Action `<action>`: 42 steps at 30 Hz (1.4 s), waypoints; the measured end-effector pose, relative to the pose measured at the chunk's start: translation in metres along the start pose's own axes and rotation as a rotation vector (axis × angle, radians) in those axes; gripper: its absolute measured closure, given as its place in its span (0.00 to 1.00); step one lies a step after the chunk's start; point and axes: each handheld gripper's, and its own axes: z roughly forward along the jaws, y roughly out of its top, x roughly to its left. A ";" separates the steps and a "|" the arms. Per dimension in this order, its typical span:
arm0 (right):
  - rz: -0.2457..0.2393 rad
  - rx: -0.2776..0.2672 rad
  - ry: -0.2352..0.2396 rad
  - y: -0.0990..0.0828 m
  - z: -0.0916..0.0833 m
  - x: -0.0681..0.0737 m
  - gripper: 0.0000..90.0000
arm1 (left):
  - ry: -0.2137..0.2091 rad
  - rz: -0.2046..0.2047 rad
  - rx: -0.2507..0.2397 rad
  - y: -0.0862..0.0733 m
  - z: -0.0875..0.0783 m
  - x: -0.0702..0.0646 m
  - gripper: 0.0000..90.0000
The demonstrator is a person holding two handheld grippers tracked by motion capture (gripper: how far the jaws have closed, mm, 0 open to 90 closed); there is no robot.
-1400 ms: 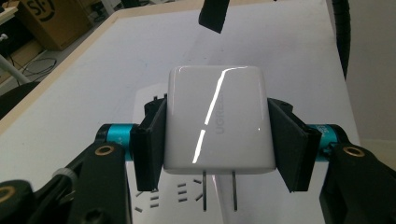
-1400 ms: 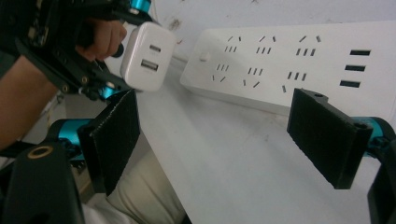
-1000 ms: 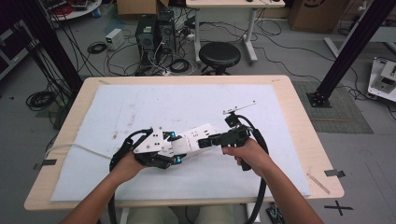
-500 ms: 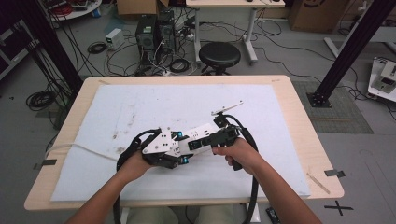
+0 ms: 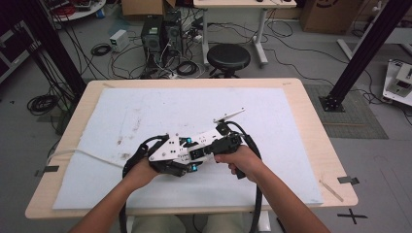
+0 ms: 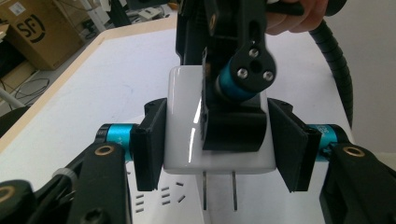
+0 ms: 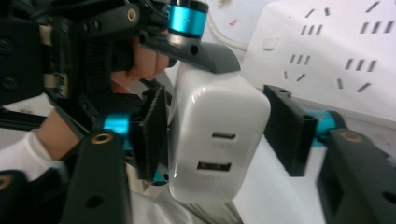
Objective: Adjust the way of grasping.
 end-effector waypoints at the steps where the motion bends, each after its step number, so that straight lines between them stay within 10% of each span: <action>1: -0.001 -0.002 0.020 0.000 0.000 -0.001 0.56 | 0.000 0.000 0.002 0.000 0.000 -0.001 0.47; 16: -0.004 -0.040 0.006 -0.003 -0.008 -0.005 0.69 | 0.010 -0.119 0.014 -0.009 -0.005 0.004 0.28; 30: -0.241 -0.225 -0.246 -0.027 -0.047 -0.012 0.70 | 0.142 -0.277 0.000 -0.041 -0.037 0.005 0.27; 42: -0.297 -0.249 -0.393 -0.047 -0.076 -0.014 0.70 | 0.211 -0.332 0.006 -0.051 -0.064 -0.004 0.27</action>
